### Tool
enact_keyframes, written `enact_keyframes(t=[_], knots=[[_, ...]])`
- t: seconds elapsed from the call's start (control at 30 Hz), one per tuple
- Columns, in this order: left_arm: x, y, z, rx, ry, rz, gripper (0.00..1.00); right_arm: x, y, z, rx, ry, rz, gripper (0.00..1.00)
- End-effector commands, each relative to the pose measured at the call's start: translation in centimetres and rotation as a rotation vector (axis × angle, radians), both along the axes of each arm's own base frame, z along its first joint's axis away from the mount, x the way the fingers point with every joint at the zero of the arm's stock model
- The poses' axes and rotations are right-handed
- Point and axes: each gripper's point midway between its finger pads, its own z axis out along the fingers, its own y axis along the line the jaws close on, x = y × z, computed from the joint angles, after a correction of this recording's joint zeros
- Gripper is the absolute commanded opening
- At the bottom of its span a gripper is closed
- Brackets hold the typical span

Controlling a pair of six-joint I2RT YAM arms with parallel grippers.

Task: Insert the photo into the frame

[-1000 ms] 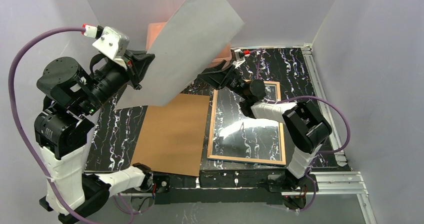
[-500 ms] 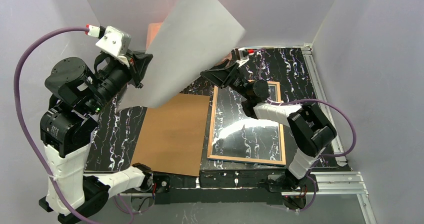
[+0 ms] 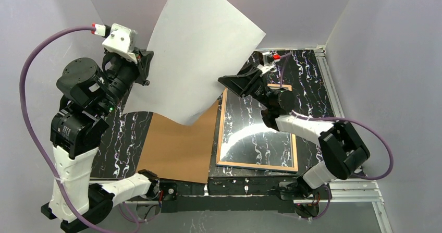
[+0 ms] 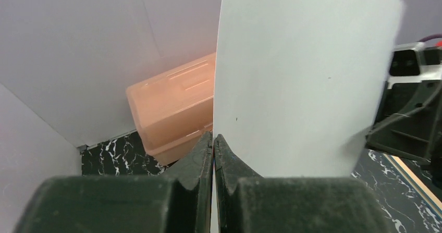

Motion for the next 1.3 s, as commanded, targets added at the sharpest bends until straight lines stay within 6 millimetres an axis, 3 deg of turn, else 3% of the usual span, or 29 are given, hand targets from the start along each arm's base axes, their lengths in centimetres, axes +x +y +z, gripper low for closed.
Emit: enact_keyframes(t=[0.0, 0.1, 0.2, 0.23, 0.33, 0.4, 0.43, 0.53, 0.6, 0.8, 1.0, 1.1, 1.27], knots=[[0.2, 1.0, 0.7, -0.025, -0.037, 0.058, 0.00, -1.3, -2.1, 3.4, 0.065, -0.116, -0.085, 0.39], [0.3, 0.7, -0.2, -0.025, -0.011, 0.048, 0.00, -1.1, -2.2, 4.3, 0.052, -0.121, -0.116, 0.19], [0.4, 0.2, -1.4, -0.008, 0.020, 0.029, 0.00, -0.5, -2.2, 4.8, 0.004, -0.100, -0.152, 0.10], [0.5, 0.0, -1.9, 0.000, 0.032, 0.018, 0.05, 0.0, -2.1, 4.6, -0.031, -0.078, -0.169, 0.05], [0.8, -0.6, -4.2, 0.053, 0.103, -0.002, 0.30, 2.5, -2.0, 2.2, -0.226, 0.047, -0.247, 0.01], [1.2, -0.8, -6.9, 0.108, 0.194, -0.004, 0.60, 4.0, -2.3, 0.1, -0.433, 0.126, -0.307, 0.01], [1.3, -1.0, -8.7, 0.142, 0.248, -0.009, 0.70, 4.4, -2.5, -0.9, -0.543, 0.145, -0.325, 0.01], [1.6, -0.9, -13.3, 0.240, 0.344, -0.011, 0.90, 4.0, -4.1, -2.7, -0.777, 0.176, -0.330, 0.01], [1.8, -0.7, -15.6, 0.294, 0.382, -0.010, 0.98, 3.8, -5.9, -4.8, -0.912, 0.239, -0.342, 0.01], [2.2, -0.2, -19.8, 0.358, 0.481, 0.001, 0.99, 3.5, -11.2, -12.6, -1.213, 0.453, -0.344, 0.01], [2.5, 0.5, -21.3, 0.414, 0.509, 0.020, 0.98, 2.9, -14.8, -19.3, -1.387, 0.626, -0.331, 0.01], [2.4, 0.7, -21.5, 0.413, 0.503, 0.022, 0.98, 3.0, -16.3, -21.1, -1.461, 0.654, -0.356, 0.01], [2.2, 0.7, -21.6, 0.405, 0.501, 0.014, 0.98, 3.6, -17.6, -22.4, -1.556, 0.645, -0.387, 0.01]])
